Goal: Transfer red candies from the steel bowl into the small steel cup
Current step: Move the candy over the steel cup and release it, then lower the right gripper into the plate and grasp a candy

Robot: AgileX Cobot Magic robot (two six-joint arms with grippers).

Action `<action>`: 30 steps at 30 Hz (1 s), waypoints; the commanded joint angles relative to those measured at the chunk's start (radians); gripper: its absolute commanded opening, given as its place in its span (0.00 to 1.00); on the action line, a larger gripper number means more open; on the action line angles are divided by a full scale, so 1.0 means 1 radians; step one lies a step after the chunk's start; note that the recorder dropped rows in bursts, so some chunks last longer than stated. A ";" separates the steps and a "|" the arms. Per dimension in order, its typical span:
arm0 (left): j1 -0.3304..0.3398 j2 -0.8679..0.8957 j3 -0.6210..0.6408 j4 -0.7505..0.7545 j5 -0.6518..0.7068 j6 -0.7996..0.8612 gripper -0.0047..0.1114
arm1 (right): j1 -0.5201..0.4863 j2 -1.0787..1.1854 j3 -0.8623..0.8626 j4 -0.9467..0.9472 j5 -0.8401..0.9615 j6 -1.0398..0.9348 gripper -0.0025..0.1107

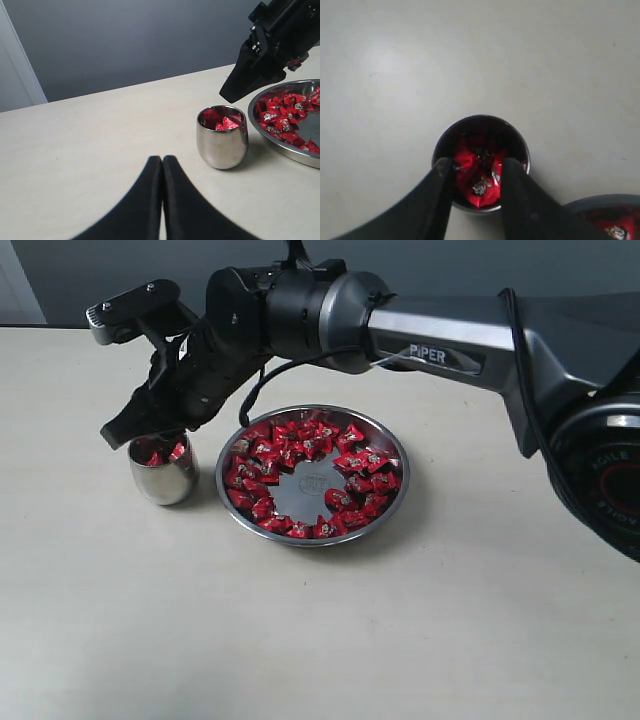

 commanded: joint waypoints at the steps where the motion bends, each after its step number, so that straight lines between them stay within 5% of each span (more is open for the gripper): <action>1: 0.000 -0.005 0.004 -0.003 -0.010 -0.003 0.04 | -0.021 0.005 -0.001 -0.095 0.063 0.014 0.31; 12: 0.000 -0.005 0.004 -0.003 -0.010 -0.003 0.04 | -0.132 0.028 -0.001 -0.204 0.221 0.139 0.31; 30: 0.000 -0.005 0.004 -0.003 -0.010 -0.003 0.04 | -0.132 0.135 0.001 -0.147 0.203 0.139 0.31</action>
